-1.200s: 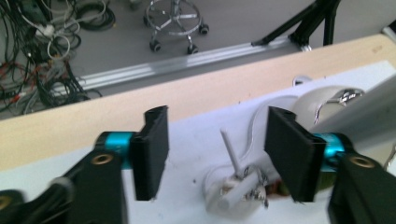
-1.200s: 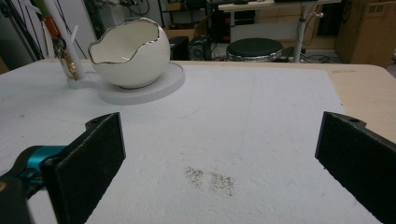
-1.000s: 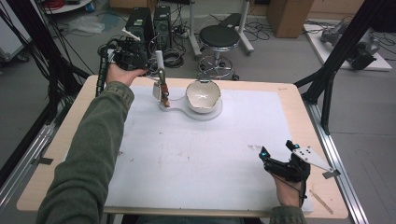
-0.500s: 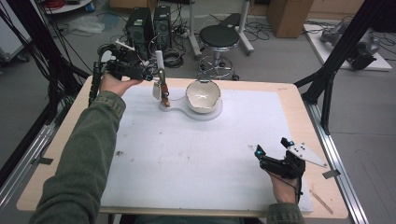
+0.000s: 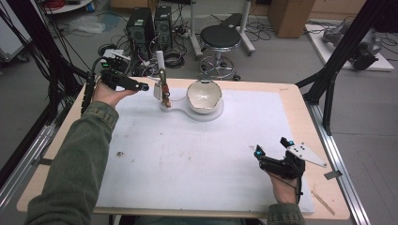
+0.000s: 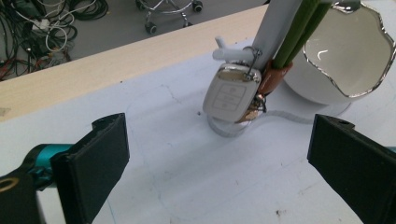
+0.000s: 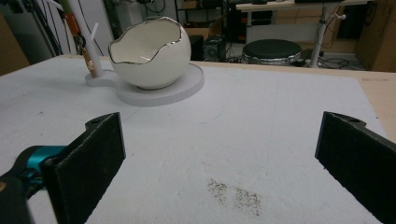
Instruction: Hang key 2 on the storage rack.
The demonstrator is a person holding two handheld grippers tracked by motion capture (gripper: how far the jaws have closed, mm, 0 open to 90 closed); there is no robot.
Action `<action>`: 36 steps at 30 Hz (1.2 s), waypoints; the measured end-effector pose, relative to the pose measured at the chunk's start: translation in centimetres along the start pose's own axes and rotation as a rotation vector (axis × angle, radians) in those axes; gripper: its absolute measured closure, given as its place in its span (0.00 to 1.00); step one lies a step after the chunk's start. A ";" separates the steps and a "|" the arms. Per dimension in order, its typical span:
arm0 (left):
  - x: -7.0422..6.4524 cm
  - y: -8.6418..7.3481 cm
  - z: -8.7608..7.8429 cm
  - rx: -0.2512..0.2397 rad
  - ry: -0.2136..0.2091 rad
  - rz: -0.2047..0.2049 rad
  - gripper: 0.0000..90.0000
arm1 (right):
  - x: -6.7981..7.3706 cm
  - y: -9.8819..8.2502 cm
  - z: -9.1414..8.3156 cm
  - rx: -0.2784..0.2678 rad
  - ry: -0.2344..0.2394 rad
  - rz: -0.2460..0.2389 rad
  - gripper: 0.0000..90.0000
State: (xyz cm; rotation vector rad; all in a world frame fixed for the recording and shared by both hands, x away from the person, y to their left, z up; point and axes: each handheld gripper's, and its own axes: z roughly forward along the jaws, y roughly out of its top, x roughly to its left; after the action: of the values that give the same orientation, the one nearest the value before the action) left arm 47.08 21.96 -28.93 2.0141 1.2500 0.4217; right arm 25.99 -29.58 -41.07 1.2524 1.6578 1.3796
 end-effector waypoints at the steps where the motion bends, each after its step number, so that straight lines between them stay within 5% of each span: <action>1: 0.0 -0.2 -0.1 0.000 0.002 0.001 0.07 | 0.0 0.0 0.0 0.001 0.001 0.001 0.01; 5: -0.1 -1.0 -0.3 0.004 0.006 0.018 0.07 | 0.1 0.0 0.1 0.007 0.001 0.001 0.01; 12: -1.1 -2.2 -1.4 -0.057 0.011 0.060 0.07 | 0.0 0.0 0.2 0.009 0.004 -0.002 0.00; 36: -1.4 -6.1 -3.1 -0.104 -0.001 0.068 0.07 | -0.1 -0.1 0.0 0.014 0.001 0.003 0.00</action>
State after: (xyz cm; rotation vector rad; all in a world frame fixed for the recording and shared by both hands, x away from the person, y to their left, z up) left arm 40.61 23.63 -31.04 1.9724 1.1388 0.5076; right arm 26.02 -29.71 -41.18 1.2623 1.6693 1.3730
